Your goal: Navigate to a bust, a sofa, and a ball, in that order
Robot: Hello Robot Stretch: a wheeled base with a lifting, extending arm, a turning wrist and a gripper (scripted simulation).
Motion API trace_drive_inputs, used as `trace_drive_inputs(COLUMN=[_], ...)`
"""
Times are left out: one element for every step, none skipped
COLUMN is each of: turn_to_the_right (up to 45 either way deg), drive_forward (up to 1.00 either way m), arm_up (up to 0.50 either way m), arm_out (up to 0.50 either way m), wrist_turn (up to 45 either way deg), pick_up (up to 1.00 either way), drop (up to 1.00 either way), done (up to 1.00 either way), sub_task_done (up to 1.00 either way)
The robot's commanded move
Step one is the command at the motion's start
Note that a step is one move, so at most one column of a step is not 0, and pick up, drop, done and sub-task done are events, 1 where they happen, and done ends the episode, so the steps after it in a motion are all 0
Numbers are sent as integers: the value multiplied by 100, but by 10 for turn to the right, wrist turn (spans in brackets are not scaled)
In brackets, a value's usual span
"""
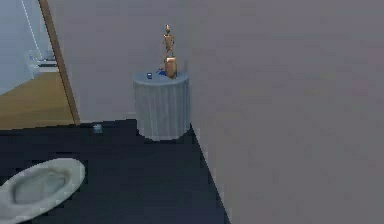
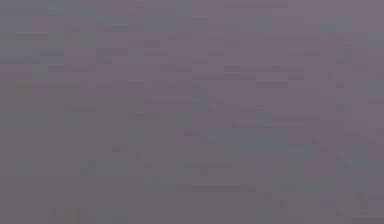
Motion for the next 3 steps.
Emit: trace_drive_inputs(turn_to_the_right=[-240, 0, 0], drive_forward=[0, 100, 100], arm_up=[0, 0, 0], arm_out=[0, 0, 0], wrist_turn=[0, 0, 0], pick_up=[0, 0, 0], drop=[0, 0, 0], done=[0, 0, 0], sub_task_done=[0, 0, 0])
